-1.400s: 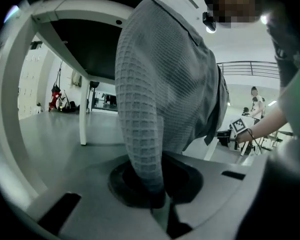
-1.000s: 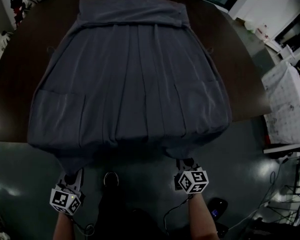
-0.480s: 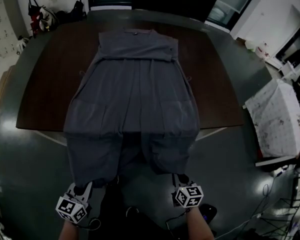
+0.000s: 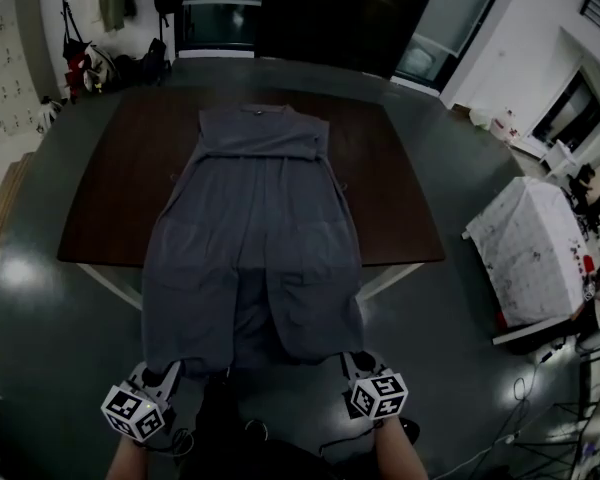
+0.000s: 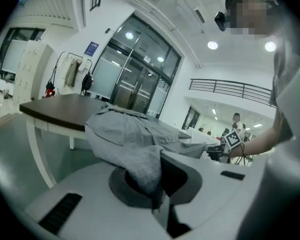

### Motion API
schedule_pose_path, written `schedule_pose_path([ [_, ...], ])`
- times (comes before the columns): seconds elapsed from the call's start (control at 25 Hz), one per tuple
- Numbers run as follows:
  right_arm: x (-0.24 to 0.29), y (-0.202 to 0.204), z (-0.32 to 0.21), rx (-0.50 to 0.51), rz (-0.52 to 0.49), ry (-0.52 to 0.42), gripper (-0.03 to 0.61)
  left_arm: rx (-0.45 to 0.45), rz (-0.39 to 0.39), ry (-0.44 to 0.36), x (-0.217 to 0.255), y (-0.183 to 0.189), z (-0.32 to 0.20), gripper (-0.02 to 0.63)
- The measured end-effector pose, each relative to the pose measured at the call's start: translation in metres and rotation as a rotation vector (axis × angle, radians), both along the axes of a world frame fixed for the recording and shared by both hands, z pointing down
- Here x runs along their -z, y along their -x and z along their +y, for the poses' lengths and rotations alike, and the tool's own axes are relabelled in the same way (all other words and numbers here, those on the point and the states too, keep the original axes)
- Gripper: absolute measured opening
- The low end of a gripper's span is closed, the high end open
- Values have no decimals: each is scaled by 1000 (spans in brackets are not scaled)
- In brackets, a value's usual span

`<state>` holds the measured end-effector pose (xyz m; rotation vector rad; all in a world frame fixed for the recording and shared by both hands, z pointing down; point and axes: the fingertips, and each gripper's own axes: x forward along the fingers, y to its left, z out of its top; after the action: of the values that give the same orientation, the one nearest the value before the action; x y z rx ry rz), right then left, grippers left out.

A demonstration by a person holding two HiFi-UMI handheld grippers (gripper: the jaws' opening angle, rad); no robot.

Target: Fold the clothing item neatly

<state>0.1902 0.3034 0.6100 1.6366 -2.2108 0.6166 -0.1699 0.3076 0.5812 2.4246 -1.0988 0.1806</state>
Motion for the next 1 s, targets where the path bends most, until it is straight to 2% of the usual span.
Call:
schedule_pose_path([
  [0.4,114,4,-13,-5,1,-231,2,28,-11,-225,104,-15,-16,18],
  [0.52,134,6,-23,-7,15,-261,2,44,10,-231,122,-13,-32,18],
  [0.76,163,-3,-57,-31,35,-277,2,62,-5,-231,142,-1,-74,18],
  [1.0,186,-19,-120,-86,52,-268,2,71,22,-202,157,17,-145,18],
])
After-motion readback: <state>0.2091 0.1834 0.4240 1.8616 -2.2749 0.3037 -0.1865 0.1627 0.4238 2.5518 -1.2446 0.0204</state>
